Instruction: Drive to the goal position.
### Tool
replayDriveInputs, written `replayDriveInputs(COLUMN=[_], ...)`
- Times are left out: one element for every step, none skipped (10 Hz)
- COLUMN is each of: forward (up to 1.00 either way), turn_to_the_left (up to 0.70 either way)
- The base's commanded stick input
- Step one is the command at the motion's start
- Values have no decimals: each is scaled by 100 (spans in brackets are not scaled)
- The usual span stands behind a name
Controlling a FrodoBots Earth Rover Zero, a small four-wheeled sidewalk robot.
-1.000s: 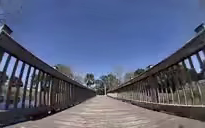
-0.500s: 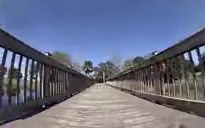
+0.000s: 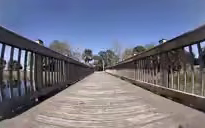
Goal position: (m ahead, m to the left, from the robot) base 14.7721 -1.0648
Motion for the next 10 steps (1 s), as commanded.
replayDriveInputs(forward=[50,50,50,50,50,50,50,50,50,50], turn_to_the_left=[0,0,0,0,0,0,0,0,0,0])
